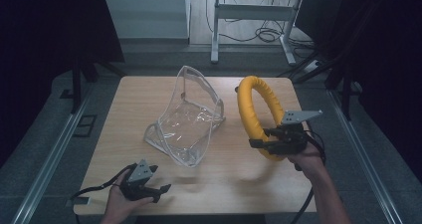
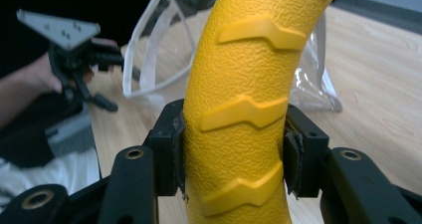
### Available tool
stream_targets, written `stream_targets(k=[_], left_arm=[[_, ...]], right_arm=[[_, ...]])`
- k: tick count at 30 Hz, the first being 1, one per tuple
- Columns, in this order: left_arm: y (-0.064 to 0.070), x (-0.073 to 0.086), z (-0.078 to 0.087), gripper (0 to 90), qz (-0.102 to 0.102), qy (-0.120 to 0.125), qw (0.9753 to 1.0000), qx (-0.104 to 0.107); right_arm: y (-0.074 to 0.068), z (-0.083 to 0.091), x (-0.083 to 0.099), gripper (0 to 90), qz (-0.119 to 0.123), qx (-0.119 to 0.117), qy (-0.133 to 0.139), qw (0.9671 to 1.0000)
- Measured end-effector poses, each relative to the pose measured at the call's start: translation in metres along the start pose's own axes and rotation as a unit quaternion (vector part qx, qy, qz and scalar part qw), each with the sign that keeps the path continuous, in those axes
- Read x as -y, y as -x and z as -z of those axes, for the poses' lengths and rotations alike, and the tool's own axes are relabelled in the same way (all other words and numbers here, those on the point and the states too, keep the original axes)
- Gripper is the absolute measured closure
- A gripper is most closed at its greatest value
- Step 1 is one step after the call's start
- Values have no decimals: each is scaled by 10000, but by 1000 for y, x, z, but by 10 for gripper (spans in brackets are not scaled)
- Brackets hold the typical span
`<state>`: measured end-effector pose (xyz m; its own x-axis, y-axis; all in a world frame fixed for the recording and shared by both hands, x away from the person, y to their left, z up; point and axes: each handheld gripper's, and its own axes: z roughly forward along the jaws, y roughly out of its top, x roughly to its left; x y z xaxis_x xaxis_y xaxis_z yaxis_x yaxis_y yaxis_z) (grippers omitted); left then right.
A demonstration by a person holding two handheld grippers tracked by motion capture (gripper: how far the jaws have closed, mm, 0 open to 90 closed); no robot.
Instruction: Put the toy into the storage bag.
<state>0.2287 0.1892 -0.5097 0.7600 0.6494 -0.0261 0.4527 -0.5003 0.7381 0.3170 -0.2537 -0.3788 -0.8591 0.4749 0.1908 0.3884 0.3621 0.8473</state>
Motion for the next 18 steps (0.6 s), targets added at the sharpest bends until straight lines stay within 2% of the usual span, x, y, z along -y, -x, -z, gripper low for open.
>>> stream_targets(k=[5,13,18], left_arm=[[0,0,0,201,17,-9,10000,9],[0,-1,0,201,30,25,10000,17],[0,0,0,201,31,30,10000,16]], right_arm=[[2,-2,0,512,-202,-12,405,9990],[-1,-4,-3,512,-252,56,937,9953],[-4,-6,-6,512,-291,39,1246,9918]])
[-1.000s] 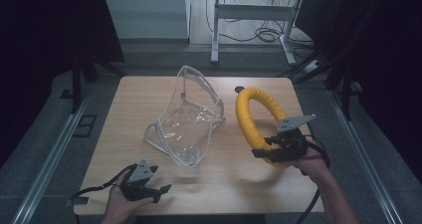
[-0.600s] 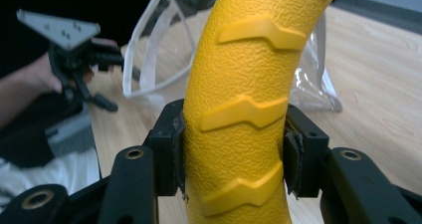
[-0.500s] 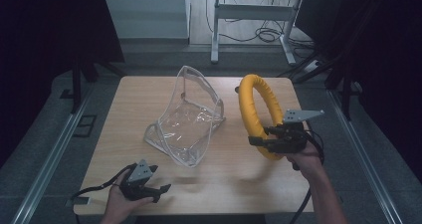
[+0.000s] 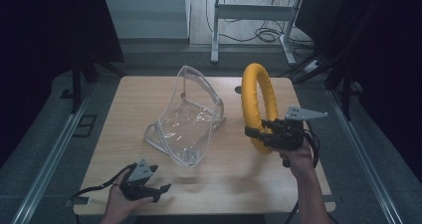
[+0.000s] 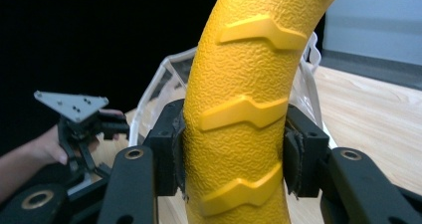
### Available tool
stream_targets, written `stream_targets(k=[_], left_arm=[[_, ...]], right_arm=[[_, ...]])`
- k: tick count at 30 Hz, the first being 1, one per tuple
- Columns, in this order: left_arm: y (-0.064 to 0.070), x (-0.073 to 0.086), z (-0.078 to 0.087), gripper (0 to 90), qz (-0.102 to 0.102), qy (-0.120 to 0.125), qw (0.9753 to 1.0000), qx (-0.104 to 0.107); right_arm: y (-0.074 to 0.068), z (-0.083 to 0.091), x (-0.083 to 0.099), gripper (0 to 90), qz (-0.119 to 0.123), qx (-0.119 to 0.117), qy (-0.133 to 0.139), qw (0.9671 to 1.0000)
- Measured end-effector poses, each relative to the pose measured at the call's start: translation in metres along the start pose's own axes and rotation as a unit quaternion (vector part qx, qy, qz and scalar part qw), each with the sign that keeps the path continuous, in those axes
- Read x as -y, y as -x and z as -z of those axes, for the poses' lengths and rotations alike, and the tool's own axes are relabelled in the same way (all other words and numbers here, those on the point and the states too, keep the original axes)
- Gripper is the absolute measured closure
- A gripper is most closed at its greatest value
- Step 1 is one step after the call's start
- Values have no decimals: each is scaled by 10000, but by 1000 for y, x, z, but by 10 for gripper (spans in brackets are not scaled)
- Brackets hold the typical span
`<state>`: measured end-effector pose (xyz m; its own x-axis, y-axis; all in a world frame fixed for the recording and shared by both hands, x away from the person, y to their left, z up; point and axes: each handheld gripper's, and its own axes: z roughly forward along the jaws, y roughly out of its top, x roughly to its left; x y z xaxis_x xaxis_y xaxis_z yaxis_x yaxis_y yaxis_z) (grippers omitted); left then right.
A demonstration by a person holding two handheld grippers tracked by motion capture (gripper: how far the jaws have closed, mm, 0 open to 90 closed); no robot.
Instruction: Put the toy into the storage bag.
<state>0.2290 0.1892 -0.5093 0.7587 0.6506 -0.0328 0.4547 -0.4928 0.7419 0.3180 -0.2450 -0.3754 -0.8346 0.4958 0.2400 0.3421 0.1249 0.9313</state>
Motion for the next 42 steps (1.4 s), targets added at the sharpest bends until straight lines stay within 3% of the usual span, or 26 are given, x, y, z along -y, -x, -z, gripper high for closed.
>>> stream_targets(k=[9,17,26,33,42], left_arm=[[0,0,0,202,-6,21,10000,-26],[0,0,0,203,9,32,10000,-40],[0,0,0,204,1,34,10000,-30],[0,0,1,204,-27,13,10000,-31],[0,0,1,204,-14,26,10000,-28]], right_arm=[[-1,-8,3,511,-128,22,314,9994],[-1,-13,4,511,-314,69,703,9970],[-7,-23,5,510,-386,18,981,9944],[-7,-29,5,510,-429,127,1139,9925],[-13,-33,3,510,-414,-67,1469,9883]])
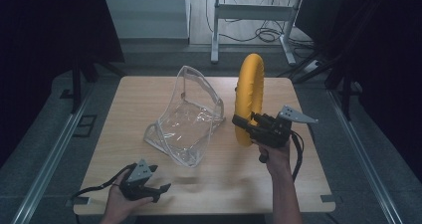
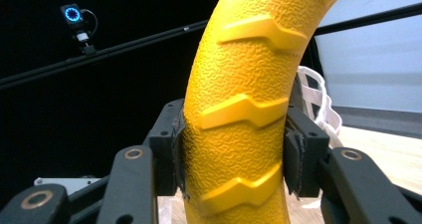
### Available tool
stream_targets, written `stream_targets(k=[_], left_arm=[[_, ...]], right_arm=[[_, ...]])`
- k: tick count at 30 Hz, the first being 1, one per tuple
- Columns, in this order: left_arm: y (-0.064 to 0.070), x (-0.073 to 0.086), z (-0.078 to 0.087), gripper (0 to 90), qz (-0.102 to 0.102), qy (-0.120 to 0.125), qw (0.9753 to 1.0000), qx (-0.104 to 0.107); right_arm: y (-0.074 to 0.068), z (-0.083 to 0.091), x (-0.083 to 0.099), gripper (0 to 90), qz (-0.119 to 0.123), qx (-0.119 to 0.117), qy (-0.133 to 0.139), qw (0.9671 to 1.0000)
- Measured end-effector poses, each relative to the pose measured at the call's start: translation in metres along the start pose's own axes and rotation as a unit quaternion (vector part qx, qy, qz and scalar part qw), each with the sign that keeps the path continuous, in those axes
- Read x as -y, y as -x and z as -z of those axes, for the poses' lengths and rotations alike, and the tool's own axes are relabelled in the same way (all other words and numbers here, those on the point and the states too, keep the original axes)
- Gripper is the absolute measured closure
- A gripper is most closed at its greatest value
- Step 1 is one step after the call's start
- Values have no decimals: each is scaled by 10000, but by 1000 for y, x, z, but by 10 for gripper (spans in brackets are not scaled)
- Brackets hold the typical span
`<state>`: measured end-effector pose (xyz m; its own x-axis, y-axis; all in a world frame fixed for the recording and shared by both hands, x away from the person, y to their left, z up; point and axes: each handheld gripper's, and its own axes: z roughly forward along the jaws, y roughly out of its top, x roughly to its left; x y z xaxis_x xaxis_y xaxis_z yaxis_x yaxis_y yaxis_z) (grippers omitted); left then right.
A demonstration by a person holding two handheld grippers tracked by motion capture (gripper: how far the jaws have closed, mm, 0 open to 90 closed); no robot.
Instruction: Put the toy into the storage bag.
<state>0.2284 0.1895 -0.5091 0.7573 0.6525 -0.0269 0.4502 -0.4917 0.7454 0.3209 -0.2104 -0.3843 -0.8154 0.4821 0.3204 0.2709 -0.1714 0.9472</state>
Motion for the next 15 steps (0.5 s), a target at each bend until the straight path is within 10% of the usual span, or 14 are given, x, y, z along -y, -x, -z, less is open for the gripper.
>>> stream_targets(k=[15], left_arm=[[0,0,0,204,-37,-33,10000,10]], right_arm=[[-4,-9,1,508,-60,-92,210,9997]])
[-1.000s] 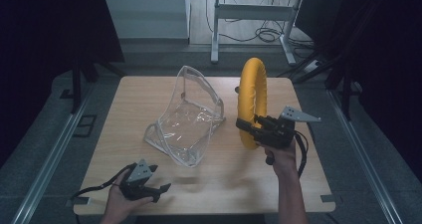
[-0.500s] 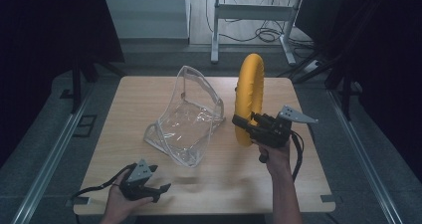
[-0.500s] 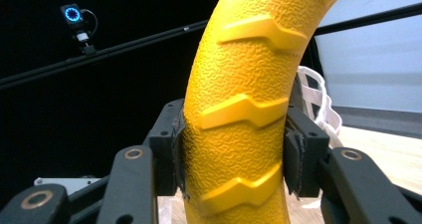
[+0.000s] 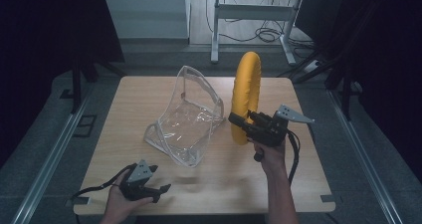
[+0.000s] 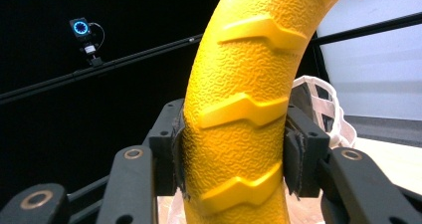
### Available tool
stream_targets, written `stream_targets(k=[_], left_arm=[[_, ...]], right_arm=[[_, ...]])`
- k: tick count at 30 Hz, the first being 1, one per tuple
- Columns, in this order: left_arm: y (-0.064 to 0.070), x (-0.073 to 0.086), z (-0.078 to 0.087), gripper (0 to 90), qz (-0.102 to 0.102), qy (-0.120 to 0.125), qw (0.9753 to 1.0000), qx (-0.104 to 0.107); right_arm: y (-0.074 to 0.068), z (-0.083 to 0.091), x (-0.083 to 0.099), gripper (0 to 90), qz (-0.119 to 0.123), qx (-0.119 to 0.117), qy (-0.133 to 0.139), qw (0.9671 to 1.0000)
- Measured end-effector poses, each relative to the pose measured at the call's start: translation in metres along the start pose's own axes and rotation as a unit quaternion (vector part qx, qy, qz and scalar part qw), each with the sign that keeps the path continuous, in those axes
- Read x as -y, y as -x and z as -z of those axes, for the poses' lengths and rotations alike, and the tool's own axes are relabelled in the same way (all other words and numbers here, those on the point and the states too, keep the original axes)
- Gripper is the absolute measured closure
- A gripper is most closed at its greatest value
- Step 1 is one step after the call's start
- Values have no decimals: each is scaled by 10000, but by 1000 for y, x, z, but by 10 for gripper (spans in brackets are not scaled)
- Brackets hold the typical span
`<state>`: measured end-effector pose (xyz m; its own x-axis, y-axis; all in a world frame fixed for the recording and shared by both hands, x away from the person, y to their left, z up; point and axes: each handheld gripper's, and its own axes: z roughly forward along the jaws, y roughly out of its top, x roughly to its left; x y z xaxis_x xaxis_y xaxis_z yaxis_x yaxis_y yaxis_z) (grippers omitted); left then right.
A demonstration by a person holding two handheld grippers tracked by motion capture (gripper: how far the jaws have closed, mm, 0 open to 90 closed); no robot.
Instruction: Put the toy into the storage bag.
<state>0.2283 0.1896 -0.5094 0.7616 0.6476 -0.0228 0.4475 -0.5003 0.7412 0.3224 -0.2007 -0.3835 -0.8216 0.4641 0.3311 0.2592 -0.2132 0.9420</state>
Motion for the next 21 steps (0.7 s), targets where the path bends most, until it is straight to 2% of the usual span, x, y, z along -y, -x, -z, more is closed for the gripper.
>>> stream_targets(k=[17,21], left_arm=[[0,0,0,204,9,6,10000,9],[0,0,0,204,9,5,10000,19]], right_arm=[[-14,-12,-11,507,94,-108,123,9998],[-19,-14,-15,507,181,-171,140,9996]])
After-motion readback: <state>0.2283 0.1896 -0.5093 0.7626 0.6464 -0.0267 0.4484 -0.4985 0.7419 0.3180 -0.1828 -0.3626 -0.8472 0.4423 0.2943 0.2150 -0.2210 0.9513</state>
